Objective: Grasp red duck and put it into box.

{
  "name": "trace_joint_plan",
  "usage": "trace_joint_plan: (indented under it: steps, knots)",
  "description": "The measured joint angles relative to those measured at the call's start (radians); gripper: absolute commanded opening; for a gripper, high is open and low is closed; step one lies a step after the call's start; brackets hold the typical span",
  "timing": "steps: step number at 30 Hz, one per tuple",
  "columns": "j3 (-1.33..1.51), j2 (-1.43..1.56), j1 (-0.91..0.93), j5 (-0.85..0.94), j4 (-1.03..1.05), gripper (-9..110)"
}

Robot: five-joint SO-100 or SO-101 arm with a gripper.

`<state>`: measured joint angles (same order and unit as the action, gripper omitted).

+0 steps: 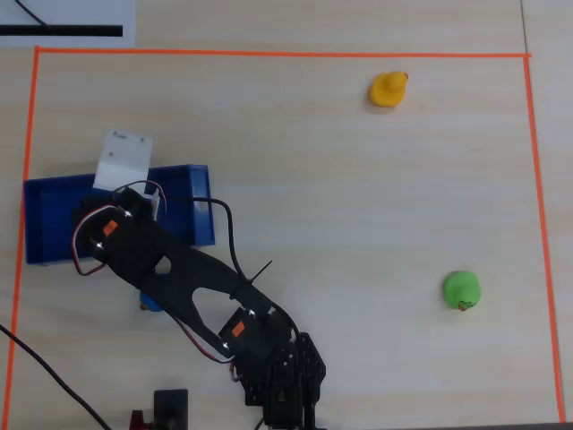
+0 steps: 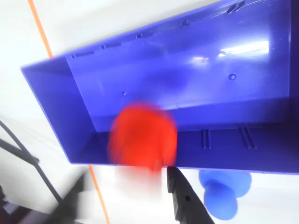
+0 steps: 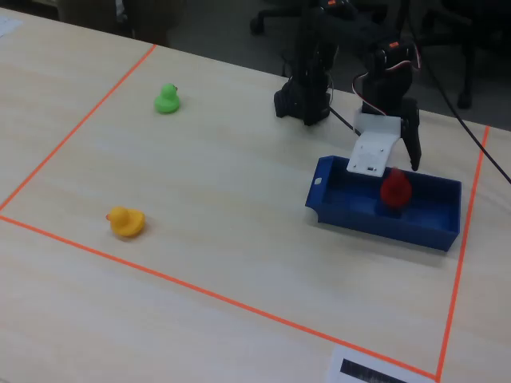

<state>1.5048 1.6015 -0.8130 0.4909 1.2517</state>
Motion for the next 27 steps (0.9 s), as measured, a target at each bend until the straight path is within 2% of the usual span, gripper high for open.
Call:
trace_joint_plan:
  steps: [3, 5, 10, 11, 19, 23, 27]
  knots:
    - [0.0, 0.0, 0.005, 0.029, 0.012, 37]
    - [0.0, 0.0, 0.026, 0.04, 0.014, 32]
    - [0.002, 0.055, 0.192, 0.117, 0.017, 3]
    - [0.002, 0.075, 0.241, 0.138, 0.015, 0]
    - [0.051, 0.261, 0.704, 0.436, -0.146, 0]
    - [0.29, 0.403, 0.842, 0.56, -0.308, 0]
    - [0.666, 0.626, 0.92, 0.66, -0.485, 0]
